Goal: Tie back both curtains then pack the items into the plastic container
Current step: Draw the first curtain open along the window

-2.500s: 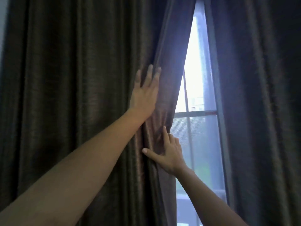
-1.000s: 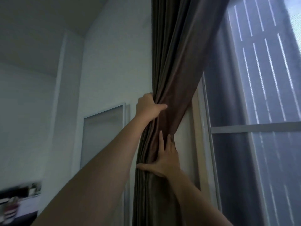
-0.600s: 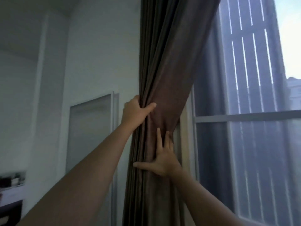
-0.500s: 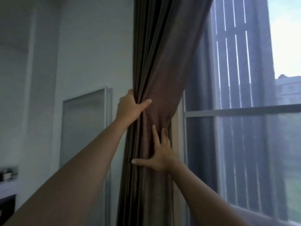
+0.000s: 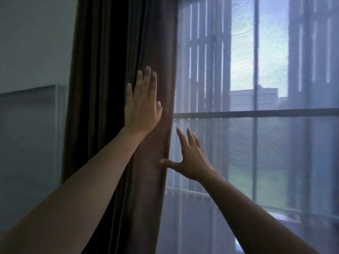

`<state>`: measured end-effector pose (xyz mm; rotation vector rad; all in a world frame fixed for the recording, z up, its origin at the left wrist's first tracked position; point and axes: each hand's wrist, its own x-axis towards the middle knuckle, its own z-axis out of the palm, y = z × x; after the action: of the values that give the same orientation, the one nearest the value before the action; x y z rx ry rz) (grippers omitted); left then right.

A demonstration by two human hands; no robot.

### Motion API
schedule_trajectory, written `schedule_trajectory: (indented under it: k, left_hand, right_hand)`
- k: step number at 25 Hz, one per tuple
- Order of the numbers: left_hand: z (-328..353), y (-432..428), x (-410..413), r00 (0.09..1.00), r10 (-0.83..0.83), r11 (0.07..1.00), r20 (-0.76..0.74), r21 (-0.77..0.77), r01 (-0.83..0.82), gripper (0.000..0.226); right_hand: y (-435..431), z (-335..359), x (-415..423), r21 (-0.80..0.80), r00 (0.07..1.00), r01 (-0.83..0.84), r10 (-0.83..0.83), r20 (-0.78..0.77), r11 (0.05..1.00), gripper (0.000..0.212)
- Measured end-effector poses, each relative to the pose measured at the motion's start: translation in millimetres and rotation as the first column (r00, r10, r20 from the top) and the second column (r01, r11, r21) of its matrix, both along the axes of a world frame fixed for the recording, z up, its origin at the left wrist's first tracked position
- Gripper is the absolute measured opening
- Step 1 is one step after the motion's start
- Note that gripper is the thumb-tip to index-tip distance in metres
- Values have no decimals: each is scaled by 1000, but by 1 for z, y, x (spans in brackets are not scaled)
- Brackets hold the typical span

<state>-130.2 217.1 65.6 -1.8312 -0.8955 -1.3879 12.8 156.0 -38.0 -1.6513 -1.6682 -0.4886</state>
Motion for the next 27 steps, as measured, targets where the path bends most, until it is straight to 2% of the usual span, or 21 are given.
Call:
schedule_trajectory:
  k: [5, 9, 12, 14, 17, 19, 20, 22, 27]
  left_hand:
    - [-11, -79, 107, 982, -186, 982, -13, 36, 186, 66]
    - [-20, -140, 199, 898, -440, 897, 19, -44, 440, 68]
    - [-29, -186, 264, 746, -664, 745, 40, -48, 665, 67]
    - [-34, -214, 300, 613, -785, 611, 91, -50, 790, 69]
    - [-37, -258, 355, 343, -926, 330, 159, -101, 939, 79]
    - [-36, -284, 388, 201, -965, 185, 168, -107, 977, 86]
    - [-34, -298, 403, 153, -974, 136, 165, -109, 985, 89]
    - [-28, -323, 430, 116, -979, 96, 165, -128, 987, 94]
    - [-20, -376, 498, 29, -988, -2, 149, -208, 978, 104]
  right_hand:
    - [-115, -17, 83, 101, 956, 285, -290, 42, 953, 104]
    - [-204, -33, 144, 289, 836, 497, -540, 94, 819, 93]
    - [-253, -38, 188, 379, 634, 706, -773, 41, 599, 89]
    - [-278, -42, 210, 436, 498, 777, -867, 18, 455, 90]
    - [-305, -53, 248, 490, 379, 810, -925, -20, 322, 104]
    - [-316, -56, 273, 505, 318, 831, -944, -91, 232, 119]
    - [-322, -56, 284, 492, 292, 849, -947, -133, 193, 125]
    - [-335, -55, 301, 471, 257, 872, -943, -210, 133, 131]
    - [-374, -51, 351, 425, 127, 905, -932, -339, -32, 130]
